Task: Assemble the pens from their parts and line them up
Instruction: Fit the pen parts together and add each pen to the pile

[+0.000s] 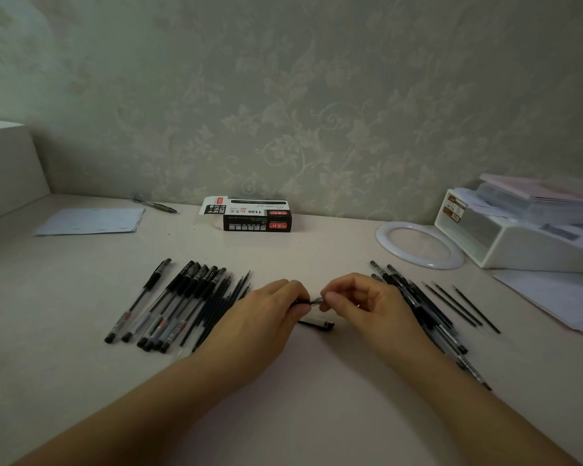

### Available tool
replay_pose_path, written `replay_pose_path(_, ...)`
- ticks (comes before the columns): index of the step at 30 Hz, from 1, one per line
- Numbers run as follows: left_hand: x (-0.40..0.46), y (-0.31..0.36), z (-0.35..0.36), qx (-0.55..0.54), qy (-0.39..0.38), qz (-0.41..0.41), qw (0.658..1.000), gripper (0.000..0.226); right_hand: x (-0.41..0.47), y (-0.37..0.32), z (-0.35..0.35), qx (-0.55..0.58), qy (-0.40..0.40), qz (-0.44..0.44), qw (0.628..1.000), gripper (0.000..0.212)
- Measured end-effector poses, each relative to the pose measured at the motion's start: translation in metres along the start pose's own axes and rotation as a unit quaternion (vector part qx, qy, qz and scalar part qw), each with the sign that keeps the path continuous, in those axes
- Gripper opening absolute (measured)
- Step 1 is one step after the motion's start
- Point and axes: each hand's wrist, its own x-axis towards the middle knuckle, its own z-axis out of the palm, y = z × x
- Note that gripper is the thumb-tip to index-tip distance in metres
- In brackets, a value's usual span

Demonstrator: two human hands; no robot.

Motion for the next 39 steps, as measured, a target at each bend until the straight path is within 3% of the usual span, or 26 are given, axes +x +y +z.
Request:
replay_pose_path(6,-0.001,0.002,0.0,0.0,-0.003,0.006,1.0,0.015,-0.001,-0.001,0.001,-0.003,0.008,0.026,1.0,0.007)
replay_pose_path(12,-0.002,0.002,-0.003,0.006,0.007,0.012,1.0,0.02,0.006,0.005,-0.009,0.036,0.13,0.047,0.99,0.004)
replay_pose_path(15,-0.002,0.002,-0.003,0.01,0.006,0.012,1.0,0.021,0.005,0.01,-0.012,-0.097,0.107,0.02,0.989,0.005)
replay_pose_path(19,-0.002,0.003,-0.003,0.025,0.006,0.009,1.0,0.023,0.002,0.014,-0.008,-0.282,0.034,-0.048,0.958,0.014)
replay_pose_path(26,-0.002,0.004,0.0,-0.002,0.015,0.012,1.0,0.024,0.003,0.014,-0.006,-0.3,0.038,-0.054,0.952,0.015)
replay_pose_path(29,-0.001,0.004,0.001,-0.029,0.037,0.014,0.999,0.028,0.003,0.005,-0.004,-0.195,0.09,-0.036,0.976,0.009)
replay_pose_path(32,-0.001,0.007,0.003,-0.044,0.062,0.034,0.997,0.029,-0.001,-0.008,0.003,0.001,0.049,0.016,0.999,0.007)
replay_pose_path(39,0.001,0.01,0.006,-0.052,0.072,0.033,0.995,0.034,-0.006,-0.01,0.008,0.211,0.015,0.122,0.97,0.023)
